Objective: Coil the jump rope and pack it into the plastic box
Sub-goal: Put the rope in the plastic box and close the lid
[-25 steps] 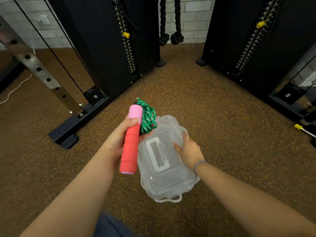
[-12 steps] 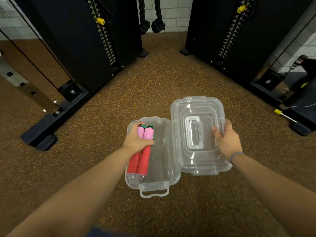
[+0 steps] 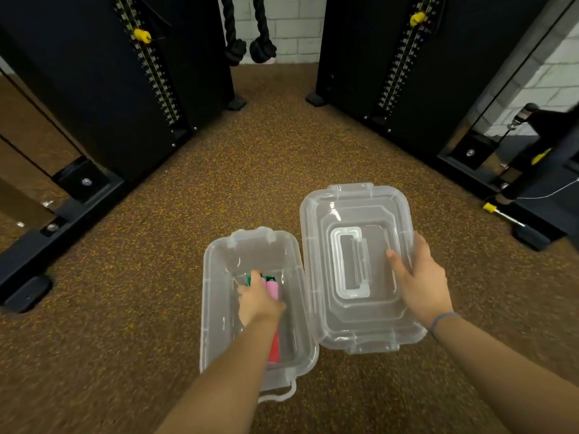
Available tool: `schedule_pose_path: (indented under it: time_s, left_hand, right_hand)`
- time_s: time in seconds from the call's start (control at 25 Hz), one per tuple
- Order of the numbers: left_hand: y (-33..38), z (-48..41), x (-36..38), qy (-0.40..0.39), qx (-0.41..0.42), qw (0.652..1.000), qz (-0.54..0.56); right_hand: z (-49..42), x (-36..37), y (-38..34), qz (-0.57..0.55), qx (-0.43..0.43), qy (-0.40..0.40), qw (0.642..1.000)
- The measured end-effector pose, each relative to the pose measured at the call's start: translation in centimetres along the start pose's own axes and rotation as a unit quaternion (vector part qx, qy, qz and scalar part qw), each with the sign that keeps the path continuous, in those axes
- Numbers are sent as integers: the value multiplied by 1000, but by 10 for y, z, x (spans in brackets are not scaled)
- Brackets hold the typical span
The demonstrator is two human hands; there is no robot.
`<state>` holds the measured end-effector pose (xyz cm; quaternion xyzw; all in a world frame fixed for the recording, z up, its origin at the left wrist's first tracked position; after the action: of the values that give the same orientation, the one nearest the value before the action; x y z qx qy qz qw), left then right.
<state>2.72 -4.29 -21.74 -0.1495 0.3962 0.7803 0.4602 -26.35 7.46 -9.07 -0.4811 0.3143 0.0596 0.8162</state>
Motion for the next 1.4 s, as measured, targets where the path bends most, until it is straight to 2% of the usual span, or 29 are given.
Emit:
schedule_pose_path:
  time_s: [0.36,0.72,1.08,1.4]
  left_hand:
    - [-14,-21,20,37,-1,999,-8]
    - [-14,-32,24,73,79,993,-41]
    - [-20,-37,29,29,50,993,-107]
    - [-14,-25,19,-3,17,980,-200]
  right_hand:
    - [-2,-5,-7,-58,-14,20,998]
    - [3,6,-1,-26,-5,-3,1000]
    - [3,-2,-1,-43,-11,18,999]
    - [12,2,2,-34,6,-8,999]
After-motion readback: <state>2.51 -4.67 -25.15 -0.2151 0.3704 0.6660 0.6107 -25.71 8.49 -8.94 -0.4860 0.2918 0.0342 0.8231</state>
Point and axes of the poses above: each hand's wrist, its own z-axis away from the middle knuckle, its own x-axis out of the palm, y = z × x, the point moved 10 cm from there along -z, towards the middle knuckle, and after that the axes turned 14 degrees about -y, right-handed, at the moved point
